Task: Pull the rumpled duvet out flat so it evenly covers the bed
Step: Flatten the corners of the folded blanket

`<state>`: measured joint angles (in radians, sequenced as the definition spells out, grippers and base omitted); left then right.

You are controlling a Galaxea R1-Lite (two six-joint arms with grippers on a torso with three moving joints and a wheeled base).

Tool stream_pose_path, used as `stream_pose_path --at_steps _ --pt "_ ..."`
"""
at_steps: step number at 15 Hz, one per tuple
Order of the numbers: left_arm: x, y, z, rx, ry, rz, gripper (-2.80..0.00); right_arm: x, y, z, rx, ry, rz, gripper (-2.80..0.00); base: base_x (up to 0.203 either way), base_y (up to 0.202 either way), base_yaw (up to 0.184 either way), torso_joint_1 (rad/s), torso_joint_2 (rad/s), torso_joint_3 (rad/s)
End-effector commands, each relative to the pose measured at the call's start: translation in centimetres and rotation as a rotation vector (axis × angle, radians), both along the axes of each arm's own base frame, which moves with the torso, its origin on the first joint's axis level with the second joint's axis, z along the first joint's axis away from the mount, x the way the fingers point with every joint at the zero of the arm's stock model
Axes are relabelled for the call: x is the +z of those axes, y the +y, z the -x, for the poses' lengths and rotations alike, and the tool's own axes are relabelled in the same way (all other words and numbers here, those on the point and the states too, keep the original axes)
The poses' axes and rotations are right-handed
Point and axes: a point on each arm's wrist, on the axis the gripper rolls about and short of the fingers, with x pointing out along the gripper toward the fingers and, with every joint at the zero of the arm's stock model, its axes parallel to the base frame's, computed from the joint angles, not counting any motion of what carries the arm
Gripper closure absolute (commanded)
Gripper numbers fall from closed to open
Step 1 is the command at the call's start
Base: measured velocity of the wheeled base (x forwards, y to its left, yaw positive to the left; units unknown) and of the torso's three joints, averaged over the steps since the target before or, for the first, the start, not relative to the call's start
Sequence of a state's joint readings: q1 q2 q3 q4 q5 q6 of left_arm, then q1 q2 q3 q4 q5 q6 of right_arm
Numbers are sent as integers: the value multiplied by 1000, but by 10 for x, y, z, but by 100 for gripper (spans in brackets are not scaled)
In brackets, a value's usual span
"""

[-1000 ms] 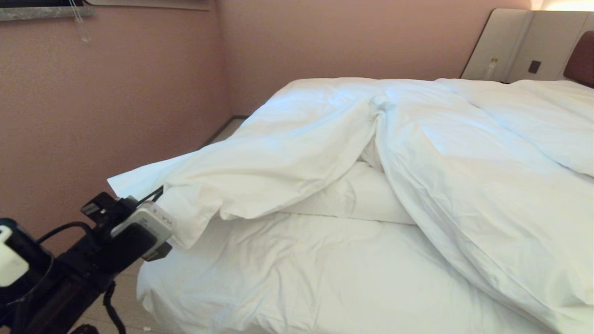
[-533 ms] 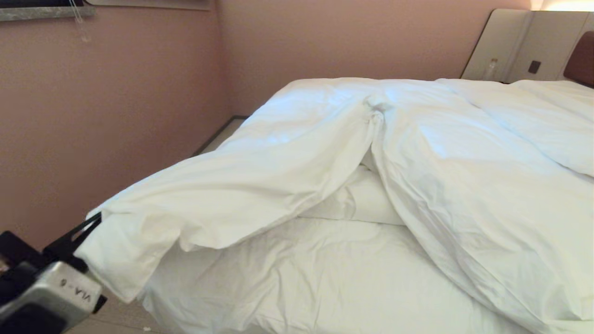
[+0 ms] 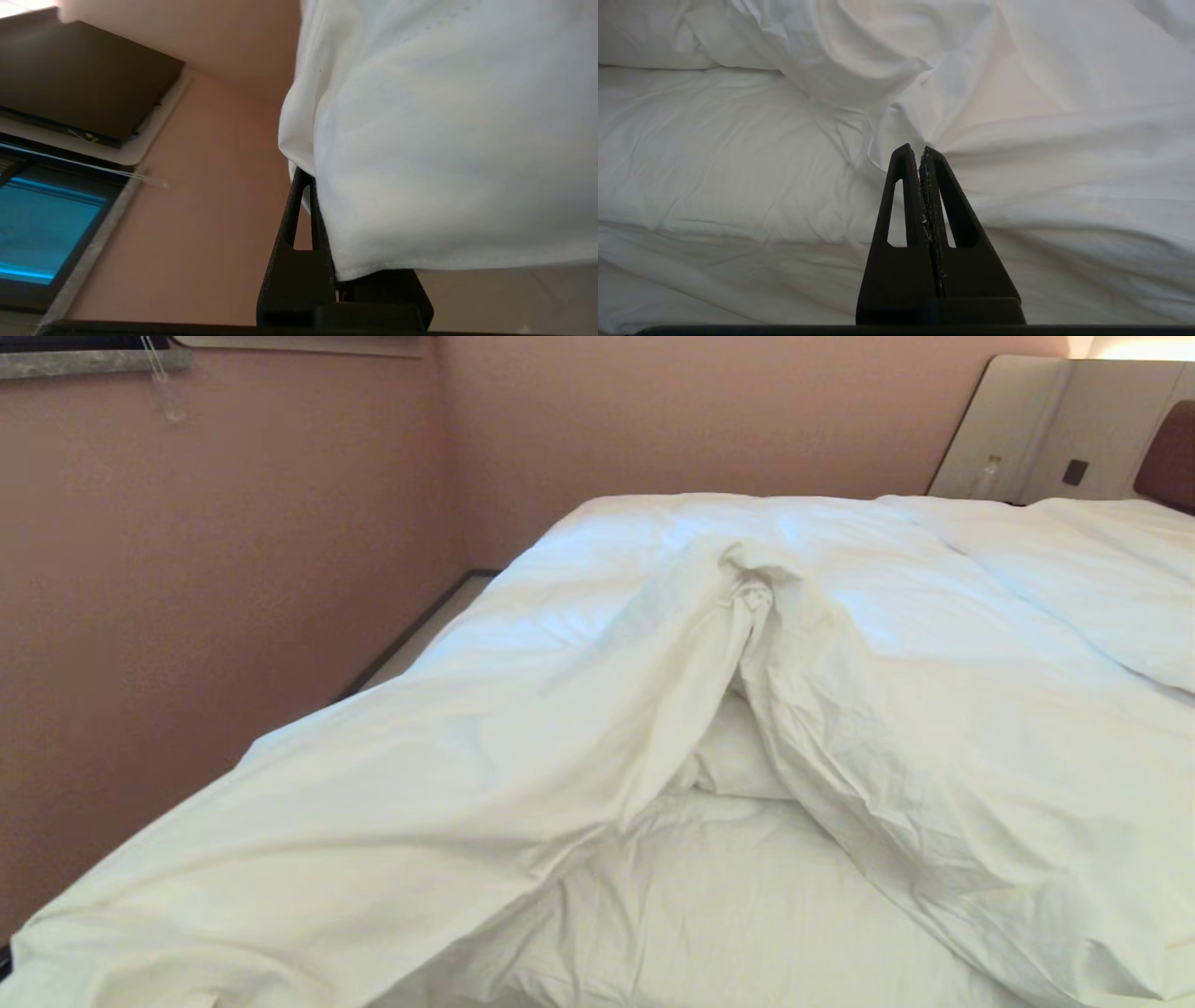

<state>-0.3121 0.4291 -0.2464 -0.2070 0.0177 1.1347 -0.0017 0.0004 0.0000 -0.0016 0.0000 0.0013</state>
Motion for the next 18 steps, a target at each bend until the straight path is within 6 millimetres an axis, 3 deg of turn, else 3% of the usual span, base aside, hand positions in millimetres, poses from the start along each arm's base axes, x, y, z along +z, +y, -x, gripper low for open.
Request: stream_pose_path --at_steps 1,11,18 --pt "-1 6 19 0 -59 13 0 0 0 0 0 0 0 0 0 0 0 0 0 0" --pt "-1 11 26 111 -59 20 0 0 0 0 2 1 0 0 0 0 0 0 0 0" --pt "-4 17 25 371 -42 -39 0 0 0 0 0 0 0 0 0 0 0 0 0 0"
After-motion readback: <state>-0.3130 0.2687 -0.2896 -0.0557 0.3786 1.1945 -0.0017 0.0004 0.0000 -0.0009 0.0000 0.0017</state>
